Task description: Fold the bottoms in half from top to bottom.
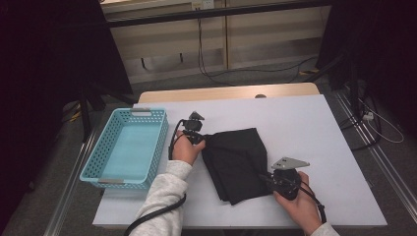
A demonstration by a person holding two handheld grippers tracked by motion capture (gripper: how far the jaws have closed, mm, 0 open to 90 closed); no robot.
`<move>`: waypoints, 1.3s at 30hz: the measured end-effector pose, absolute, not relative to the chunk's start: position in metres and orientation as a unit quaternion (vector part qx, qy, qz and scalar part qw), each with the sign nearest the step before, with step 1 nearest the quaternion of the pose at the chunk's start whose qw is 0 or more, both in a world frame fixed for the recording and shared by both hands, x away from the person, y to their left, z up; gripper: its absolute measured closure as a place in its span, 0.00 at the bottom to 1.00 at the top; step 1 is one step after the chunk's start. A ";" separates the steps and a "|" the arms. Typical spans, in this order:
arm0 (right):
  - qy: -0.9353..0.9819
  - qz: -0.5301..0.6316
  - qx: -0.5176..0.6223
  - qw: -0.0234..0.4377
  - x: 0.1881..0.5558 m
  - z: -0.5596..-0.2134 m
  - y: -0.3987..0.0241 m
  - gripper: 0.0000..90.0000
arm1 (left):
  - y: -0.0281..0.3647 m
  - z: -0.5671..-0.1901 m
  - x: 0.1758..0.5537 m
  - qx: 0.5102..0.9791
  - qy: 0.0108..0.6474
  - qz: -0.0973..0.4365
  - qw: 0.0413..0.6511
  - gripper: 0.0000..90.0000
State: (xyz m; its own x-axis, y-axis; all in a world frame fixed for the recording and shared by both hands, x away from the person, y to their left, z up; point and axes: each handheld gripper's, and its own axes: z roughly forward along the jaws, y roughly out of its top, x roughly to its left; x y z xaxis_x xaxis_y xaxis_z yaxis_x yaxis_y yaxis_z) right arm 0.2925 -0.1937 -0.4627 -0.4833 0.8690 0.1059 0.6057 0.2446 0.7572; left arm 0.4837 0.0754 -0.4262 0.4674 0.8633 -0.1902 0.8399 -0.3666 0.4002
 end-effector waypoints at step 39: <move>0.768 0.417 0.449 0.187 0.294 -0.447 -0.165 0.91 | 0.076 -0.368 0.500 0.851 0.501 0.047 0.153 0.92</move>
State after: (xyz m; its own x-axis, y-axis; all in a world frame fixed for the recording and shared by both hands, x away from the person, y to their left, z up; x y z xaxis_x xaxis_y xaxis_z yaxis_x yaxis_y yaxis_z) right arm 0.2939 -0.1651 -0.4471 -0.5265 0.8457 0.0876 0.5333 0.2482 0.8087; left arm 0.4998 0.0756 -0.3679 0.4935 0.8667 -0.0727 0.8378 -0.4513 0.3074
